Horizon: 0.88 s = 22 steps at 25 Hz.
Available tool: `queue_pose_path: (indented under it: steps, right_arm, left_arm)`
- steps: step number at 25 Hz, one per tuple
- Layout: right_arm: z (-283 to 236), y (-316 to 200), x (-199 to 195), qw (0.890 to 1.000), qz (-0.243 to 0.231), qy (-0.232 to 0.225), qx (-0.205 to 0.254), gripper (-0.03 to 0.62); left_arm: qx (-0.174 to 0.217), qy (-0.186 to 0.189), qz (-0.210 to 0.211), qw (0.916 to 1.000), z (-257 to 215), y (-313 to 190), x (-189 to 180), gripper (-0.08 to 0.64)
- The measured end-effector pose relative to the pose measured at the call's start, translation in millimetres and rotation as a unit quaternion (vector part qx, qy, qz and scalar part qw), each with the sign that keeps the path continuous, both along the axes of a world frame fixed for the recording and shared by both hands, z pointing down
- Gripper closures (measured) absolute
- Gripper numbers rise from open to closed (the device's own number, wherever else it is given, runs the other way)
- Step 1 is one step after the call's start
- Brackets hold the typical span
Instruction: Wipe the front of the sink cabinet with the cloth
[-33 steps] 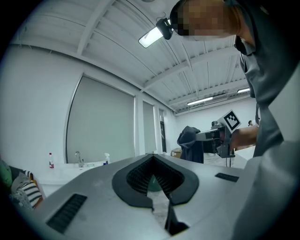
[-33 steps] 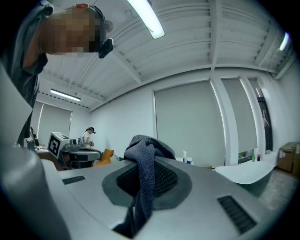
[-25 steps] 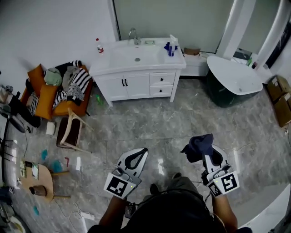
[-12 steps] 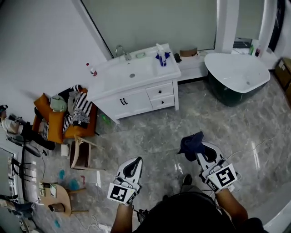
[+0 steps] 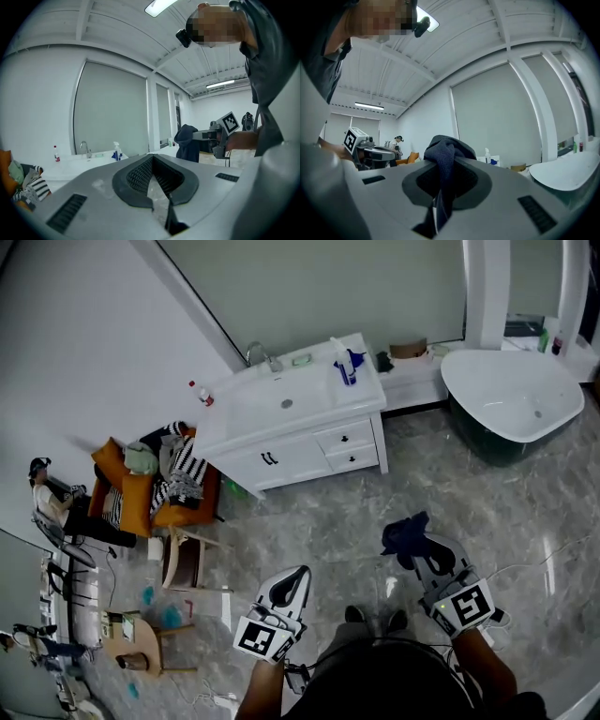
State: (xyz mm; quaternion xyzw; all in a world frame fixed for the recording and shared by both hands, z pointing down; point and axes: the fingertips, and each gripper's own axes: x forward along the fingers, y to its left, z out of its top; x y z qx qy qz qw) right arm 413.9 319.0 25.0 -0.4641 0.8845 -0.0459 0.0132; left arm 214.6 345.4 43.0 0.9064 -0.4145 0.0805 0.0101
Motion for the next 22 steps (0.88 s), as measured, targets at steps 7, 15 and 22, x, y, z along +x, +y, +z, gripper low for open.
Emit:
queue_pose_path:
  steps: [7, 15, 22]
  right_arm:
    - [20.3, -35.6, 8.9, 1.000, 0.009, 0.008, -0.020, 0.566]
    - [13.5, -84.6, -9.9, 0.999, -0.001, 0.044, -0.027, 0.566]
    - [-2.3, -141.4, -53.0, 0.998, -0.007, 0.064, -0.010, 0.566]
  left_arm:
    - [-0.021, 0.010, 0.001, 0.9997, 23.9, -49.9, 1.8, 0.557]
    - [0.007, 0.053, 0.009, 0.9985, 16.6, -130.9, 4.3, 0.557]
    - [0.018, 0.077, 0.023, 0.9966, 20.6, -198.3, -15.5, 0.557]
